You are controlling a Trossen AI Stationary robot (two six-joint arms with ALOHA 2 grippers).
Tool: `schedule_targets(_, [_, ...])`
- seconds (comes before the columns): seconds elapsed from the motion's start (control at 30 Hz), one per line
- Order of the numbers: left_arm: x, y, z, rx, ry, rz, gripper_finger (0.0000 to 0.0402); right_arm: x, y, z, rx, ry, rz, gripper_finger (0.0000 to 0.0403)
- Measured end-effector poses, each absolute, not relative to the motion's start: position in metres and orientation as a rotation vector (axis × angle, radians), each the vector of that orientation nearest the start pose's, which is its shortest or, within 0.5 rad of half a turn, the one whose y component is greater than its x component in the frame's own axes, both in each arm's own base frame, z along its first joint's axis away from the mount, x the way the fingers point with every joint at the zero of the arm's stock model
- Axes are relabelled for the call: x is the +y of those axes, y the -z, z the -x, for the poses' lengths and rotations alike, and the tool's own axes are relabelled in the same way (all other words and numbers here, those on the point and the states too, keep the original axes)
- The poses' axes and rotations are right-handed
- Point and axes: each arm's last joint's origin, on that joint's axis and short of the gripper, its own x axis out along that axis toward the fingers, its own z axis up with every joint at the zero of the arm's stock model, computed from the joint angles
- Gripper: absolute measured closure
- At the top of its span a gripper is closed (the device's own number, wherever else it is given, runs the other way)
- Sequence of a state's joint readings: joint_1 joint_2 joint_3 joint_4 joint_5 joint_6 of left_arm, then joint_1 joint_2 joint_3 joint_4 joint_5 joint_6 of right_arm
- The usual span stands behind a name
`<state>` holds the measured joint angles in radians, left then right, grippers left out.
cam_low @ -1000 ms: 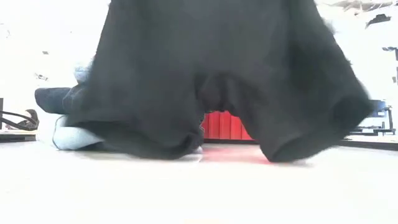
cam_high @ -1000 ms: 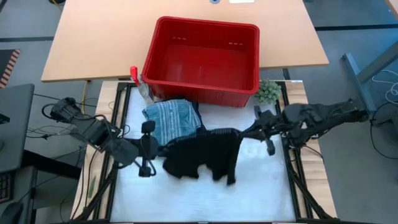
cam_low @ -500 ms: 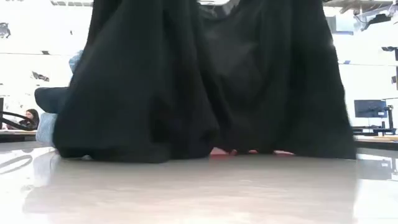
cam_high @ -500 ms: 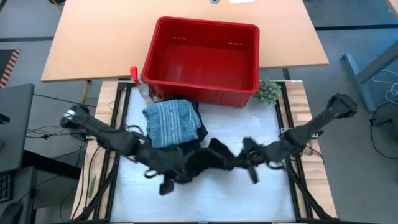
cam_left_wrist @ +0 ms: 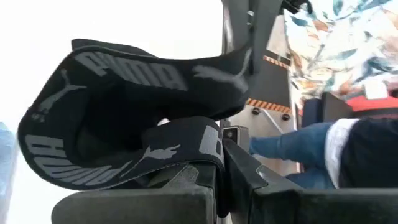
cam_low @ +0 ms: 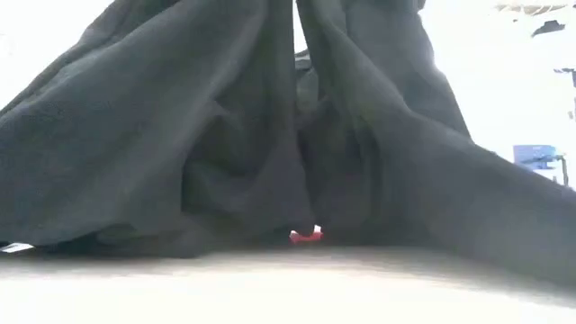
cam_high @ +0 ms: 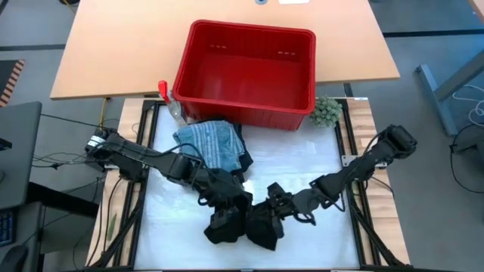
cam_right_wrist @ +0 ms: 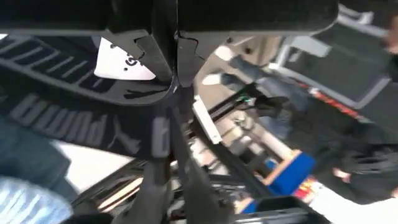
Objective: Fold laundry
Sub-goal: Fold the black boxer from the red laundry bin
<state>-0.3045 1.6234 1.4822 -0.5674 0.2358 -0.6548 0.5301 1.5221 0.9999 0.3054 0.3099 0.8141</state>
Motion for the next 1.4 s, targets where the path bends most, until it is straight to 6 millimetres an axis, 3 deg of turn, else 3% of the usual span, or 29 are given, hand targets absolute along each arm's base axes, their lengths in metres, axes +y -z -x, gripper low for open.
schedule_targets(0.23, [-0.106, -0.330, -0.342, 0.867, 0.290, 0.611, 0.0401, 0.163, -0.287, -0.322, 0.394, -0.013, -0.575, 0.0379])
schedule_targets(0.43, [-0.105, -0.331, -0.341, 0.866, 0.319, 0.591, 0.0401, 0.165, -0.303, -0.325, 0.453, -0.017, -0.455, 0.0378])
schedule_targets(0.83, [-0.107, -0.335, -0.345, 0.795, 0.372, 0.538, 0.0401, 0.170, -0.298, -0.336, 0.454, -0.076, -0.454, 0.0361])
schedule_targets(1.4, [-0.111, -0.336, -0.343, 0.805, 0.420, 0.526, 0.0401, 0.177, -0.305, -0.336, 0.393, -0.142, -0.461, 0.0265])
